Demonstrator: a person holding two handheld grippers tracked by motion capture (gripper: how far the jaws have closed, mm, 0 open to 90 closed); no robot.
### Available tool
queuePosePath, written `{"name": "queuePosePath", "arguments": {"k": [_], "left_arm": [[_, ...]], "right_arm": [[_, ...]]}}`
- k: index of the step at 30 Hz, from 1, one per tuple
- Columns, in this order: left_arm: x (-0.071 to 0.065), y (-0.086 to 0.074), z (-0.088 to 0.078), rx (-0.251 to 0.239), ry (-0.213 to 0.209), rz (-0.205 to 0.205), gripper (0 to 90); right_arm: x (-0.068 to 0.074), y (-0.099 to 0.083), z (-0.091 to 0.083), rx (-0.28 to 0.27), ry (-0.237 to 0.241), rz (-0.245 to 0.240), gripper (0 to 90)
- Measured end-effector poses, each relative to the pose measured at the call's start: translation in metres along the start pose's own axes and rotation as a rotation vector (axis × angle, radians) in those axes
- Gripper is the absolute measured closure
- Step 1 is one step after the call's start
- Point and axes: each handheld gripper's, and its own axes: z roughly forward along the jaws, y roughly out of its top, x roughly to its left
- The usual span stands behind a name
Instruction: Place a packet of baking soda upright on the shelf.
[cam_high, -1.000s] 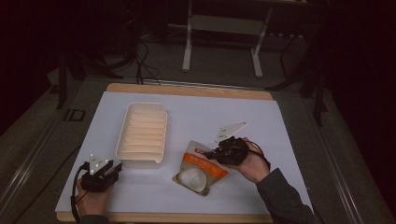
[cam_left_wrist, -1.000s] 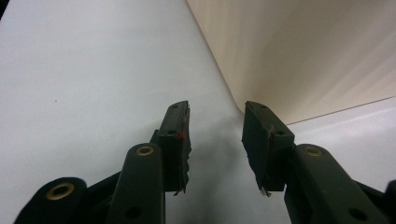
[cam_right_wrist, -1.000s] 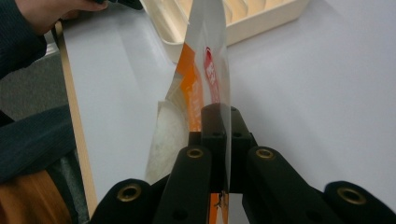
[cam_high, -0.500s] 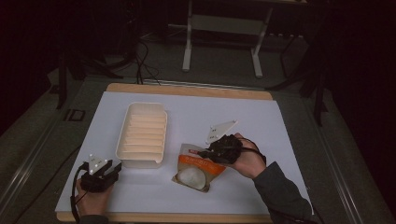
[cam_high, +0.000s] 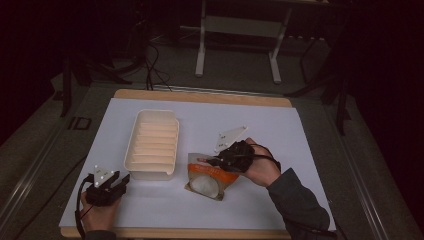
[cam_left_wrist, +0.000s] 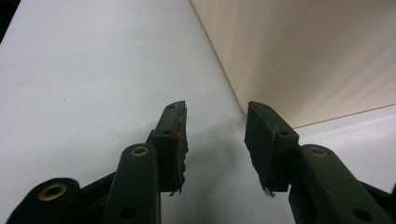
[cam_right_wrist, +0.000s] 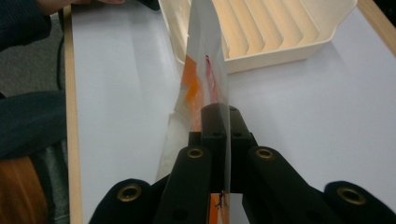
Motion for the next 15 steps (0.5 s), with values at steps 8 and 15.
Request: {"name": "queuePosePath", "arguments": {"k": [8, 15], "left_arm": [[0.000, 0.000, 0.000, 0.000, 0.000, -0.001, 58.2], [0.000, 0.000, 0.000, -0.001, -0.001, -0.002, 58.2]], "right_arm": [[-0.002, 0.008, 0.001, 0.007, -0.009, -0.030, 90.0], [-0.005, 0.012, 0.001, 0.005, -0.001, -0.043, 90.0]]}}
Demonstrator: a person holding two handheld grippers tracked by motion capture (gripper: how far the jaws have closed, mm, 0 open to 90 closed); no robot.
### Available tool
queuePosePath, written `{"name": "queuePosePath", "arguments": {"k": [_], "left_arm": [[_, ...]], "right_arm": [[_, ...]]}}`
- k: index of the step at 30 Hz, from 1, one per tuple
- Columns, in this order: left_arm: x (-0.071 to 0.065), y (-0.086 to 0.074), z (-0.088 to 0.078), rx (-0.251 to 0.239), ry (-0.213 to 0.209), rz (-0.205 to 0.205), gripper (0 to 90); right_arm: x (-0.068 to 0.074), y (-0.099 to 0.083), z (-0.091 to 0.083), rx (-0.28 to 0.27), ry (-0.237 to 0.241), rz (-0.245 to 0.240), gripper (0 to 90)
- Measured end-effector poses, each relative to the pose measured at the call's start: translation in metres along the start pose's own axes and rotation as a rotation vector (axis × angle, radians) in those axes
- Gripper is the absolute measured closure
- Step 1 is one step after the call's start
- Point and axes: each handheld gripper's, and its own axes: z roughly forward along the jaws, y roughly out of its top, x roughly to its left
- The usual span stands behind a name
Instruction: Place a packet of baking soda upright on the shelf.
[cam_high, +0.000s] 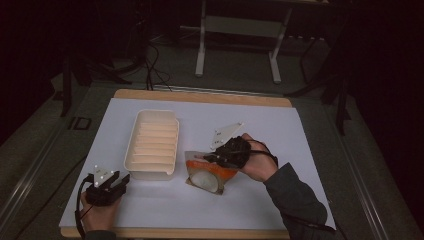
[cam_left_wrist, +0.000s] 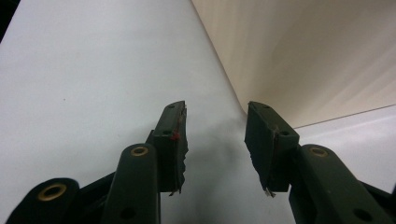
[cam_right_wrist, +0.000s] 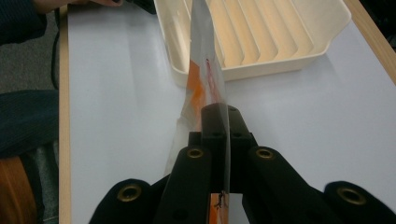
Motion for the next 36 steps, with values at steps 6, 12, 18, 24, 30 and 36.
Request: {"name": "queuePosePath", "arguments": {"k": [6, 12, 18, 24, 30, 36], "left_arm": [[0.000, 0.000, 0.000, -0.002, 0.000, 0.001, 58.2], [0.000, 0.000, 0.000, -0.002, 0.000, 0.000, 58.2], [0.000, 0.000, 0.000, -0.002, 0.001, 0.001, 58.3], [0.000, 0.000, 0.000, -0.002, -0.001, 0.001, 58.3], [0.000, 0.000, 0.000, -0.001, -0.001, 0.003, 58.4], [0.000, 0.000, 0.001, -0.001, -0.002, 0.001, 58.4]], "right_arm": [[-0.002, 0.000, 0.001, -0.010, 0.005, -0.003, 90.0], [-0.005, 0.001, 0.001, -0.022, 0.008, 0.000, 90.0], [-0.007, 0.003, -0.001, -0.035, 0.010, 0.003, 90.0], [-0.011, 0.006, -0.005, -0.053, 0.003, 0.008, 90.0], [-0.014, 0.009, -0.009, -0.067, -0.003, 0.005, 90.0], [-0.016, 0.012, -0.011, -0.083, -0.001, -0.004, 90.0]]}}
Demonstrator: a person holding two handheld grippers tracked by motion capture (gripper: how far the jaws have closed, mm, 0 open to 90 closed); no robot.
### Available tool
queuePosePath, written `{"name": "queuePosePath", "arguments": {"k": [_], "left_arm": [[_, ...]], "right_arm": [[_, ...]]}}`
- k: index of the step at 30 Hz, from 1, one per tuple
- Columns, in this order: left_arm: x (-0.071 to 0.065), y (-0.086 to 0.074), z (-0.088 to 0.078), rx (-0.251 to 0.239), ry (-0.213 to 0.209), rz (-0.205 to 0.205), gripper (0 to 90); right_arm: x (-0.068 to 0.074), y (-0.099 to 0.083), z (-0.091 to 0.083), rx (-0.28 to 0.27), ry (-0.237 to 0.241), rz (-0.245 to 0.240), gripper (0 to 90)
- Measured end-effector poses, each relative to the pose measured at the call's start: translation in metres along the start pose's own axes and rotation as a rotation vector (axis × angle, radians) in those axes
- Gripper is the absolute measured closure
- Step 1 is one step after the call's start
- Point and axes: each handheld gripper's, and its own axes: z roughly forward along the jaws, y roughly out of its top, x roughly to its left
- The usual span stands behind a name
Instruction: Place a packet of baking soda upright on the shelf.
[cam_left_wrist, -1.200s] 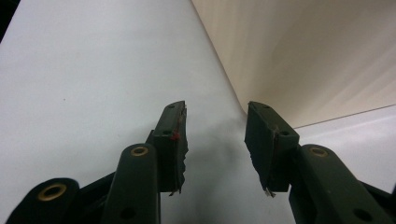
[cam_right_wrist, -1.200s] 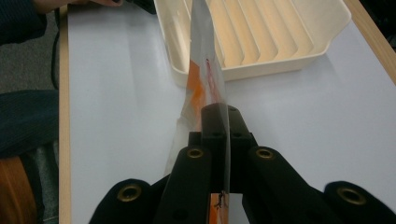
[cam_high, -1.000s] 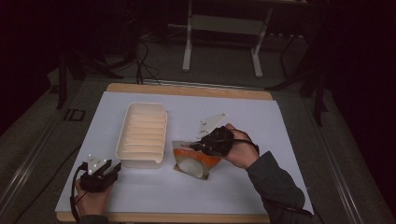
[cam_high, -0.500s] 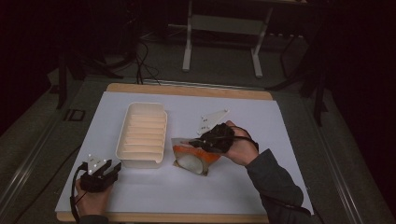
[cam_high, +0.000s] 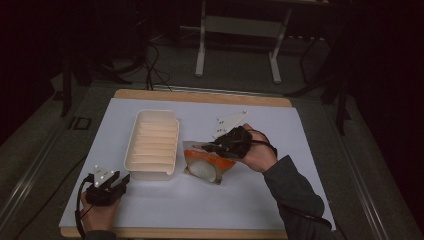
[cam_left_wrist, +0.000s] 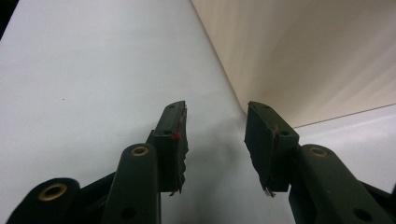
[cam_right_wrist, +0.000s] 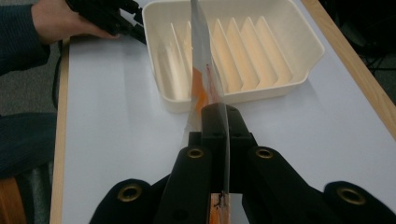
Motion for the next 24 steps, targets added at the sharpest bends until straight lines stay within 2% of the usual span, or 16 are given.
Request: {"name": "queuePosePath", "arguments": {"k": [24], "left_arm": [[0.001, 0.000, -0.001, -0.001, -0.002, -0.004, 58.3]], "right_arm": [[-0.008, 0.024, -0.007, -0.058, -0.010, -0.014, 90.0]]}}
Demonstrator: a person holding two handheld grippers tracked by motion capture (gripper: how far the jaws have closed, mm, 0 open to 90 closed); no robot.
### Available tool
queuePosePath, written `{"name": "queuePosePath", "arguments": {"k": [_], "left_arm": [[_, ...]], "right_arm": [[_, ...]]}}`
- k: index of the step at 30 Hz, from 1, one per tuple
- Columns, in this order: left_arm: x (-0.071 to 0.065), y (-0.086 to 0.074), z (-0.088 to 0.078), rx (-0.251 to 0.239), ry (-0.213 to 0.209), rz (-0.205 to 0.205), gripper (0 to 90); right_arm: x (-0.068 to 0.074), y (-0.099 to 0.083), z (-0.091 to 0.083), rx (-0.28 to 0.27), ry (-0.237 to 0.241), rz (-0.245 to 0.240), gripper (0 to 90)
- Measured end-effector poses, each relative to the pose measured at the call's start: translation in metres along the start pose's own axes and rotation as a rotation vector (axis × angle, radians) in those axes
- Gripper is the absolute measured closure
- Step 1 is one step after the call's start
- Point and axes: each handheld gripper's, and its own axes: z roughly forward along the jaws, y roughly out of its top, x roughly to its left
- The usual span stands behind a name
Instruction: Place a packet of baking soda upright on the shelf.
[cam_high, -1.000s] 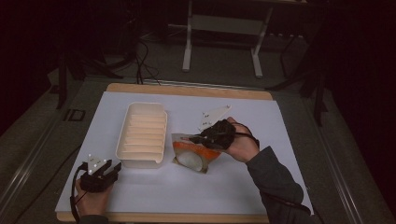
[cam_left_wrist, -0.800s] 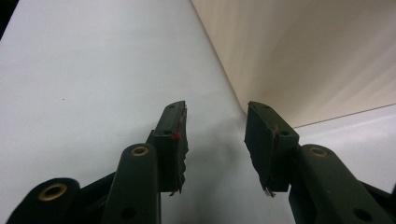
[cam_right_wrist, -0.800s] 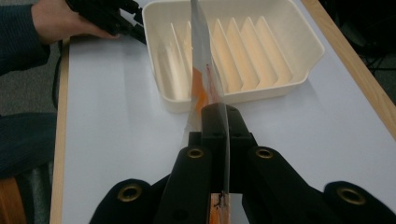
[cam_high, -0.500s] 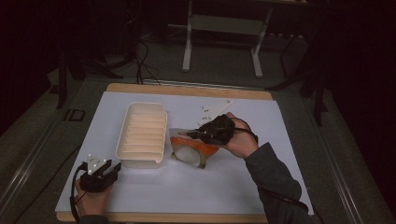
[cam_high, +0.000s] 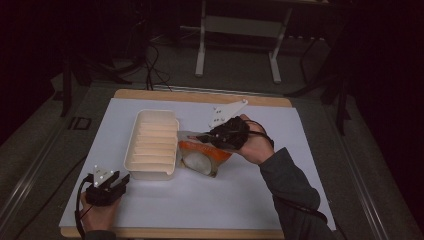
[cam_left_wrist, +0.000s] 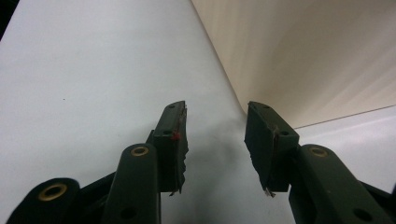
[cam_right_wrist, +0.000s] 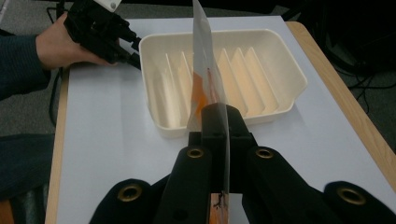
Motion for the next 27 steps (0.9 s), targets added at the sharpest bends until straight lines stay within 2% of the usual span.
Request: {"name": "queuePosePath", "arguments": {"k": [27], "left_arm": [[0.000, 0.000, 0.000, 0.004, -0.001, 0.003, 58.3]], "right_arm": [[-0.008, 0.021, 0.007, -0.059, 0.001, -0.007, 90.0]]}}
